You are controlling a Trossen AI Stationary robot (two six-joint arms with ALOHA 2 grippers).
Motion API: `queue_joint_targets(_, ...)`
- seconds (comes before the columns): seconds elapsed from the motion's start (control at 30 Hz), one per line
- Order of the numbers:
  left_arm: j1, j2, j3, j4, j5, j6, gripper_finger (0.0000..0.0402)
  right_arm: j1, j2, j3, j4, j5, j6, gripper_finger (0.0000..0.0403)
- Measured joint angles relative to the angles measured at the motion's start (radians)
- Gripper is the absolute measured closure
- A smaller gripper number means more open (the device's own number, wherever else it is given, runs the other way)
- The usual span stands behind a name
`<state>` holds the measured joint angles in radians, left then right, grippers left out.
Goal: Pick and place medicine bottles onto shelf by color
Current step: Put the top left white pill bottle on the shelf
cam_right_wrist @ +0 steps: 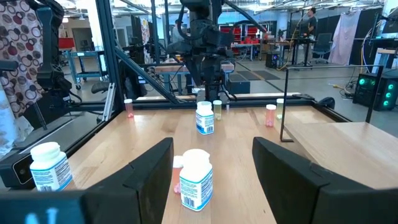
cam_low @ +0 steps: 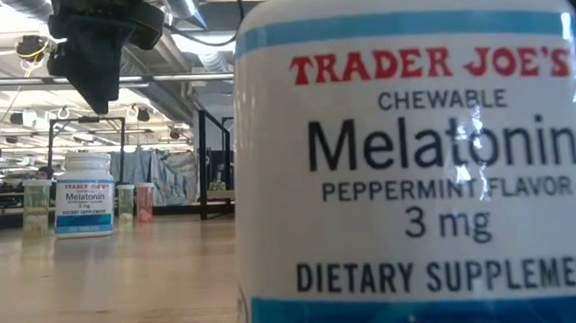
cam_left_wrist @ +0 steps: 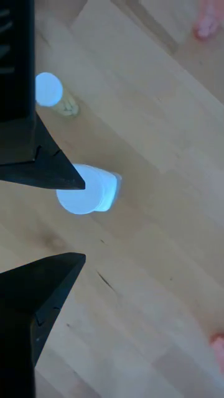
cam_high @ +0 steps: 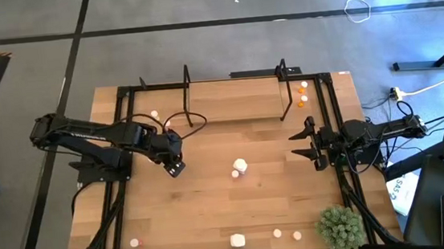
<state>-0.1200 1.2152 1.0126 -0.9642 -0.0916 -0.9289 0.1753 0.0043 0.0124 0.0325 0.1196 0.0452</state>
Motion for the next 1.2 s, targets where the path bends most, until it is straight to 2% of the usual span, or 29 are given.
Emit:
queue_joint_targets(0.37,-0.001,0.003,0.0,-0.028,0.06,-0.013,0.023,0.0,0.0,0.0,0.0,0.0,0.0,0.018)
queue_joint_targets(0.57,-0.001,0.006,0.0,-0.039,0.056,-0.01,0.0225,0.0,0.0,0.0,0.0,0.0,0.0,0.018)
queue_joint_targets(0.8,0.0,0.054,0.0,-0.07,0.054,-0.004,0.0169,0.0,0.0,0.0,0.0,0.0,0.0,0.018)
queue_joint_targets(0.93,0.0,0.079,0.0,-0.074,0.019,-0.003,0.0137,0.0,0.0,0.0,0.0,0.0,0.0,0.018)
queue_joint_targets(1.2,0.0,0.176,0.0,-0.06,0.015,0.057,0.0125,0.0,0.0,0.0,0.0,0.0,-0.001,0.018)
